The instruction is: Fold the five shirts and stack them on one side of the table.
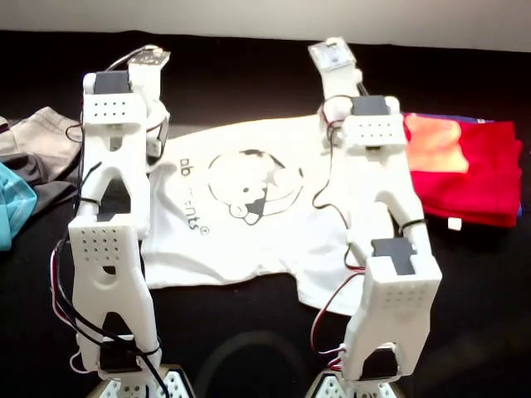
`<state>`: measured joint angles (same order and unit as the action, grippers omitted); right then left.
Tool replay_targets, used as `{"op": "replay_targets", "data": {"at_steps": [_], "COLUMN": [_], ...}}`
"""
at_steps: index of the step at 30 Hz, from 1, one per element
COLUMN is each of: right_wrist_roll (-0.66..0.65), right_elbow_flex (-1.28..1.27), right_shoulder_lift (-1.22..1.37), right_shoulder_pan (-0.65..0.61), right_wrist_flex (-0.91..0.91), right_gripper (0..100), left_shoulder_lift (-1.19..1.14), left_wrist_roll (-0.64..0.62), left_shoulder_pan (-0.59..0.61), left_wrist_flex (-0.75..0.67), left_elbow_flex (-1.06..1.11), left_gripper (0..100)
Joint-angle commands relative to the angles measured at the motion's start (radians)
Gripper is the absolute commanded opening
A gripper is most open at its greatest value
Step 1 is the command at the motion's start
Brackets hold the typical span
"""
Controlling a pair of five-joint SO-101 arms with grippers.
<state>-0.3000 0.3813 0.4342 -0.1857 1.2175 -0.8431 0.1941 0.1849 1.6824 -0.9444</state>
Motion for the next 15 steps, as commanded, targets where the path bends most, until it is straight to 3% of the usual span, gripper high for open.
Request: {"op": "replay_targets", "data": {"at_steps": [1,9,15], "right_wrist_roll": [-0.005,-0.003,-0.003], "right_elbow_flex": [0.062,-0.021,-0.371], "right_shoulder_lift": [-0.05,-0.254,-0.501], "right_shoulder_pan": [-0.004,-0.004,0.007], "right_wrist_flex": [0.09,0.216,0.163], "right_gripper": [0.5,0.5,0.5], "left_shoulder_lift": [0.025,0.254,0.429], "left_wrist_roll": [0.006,0.005,0.011], "left_shoulder_pan": [-0.01,-0.016,-0.027], "left_wrist_flex": [0.061,0.083,0.078], "left_elbow_flex": [-0.041,0.14,0.479], "left_gripper": [1,1,1]}}
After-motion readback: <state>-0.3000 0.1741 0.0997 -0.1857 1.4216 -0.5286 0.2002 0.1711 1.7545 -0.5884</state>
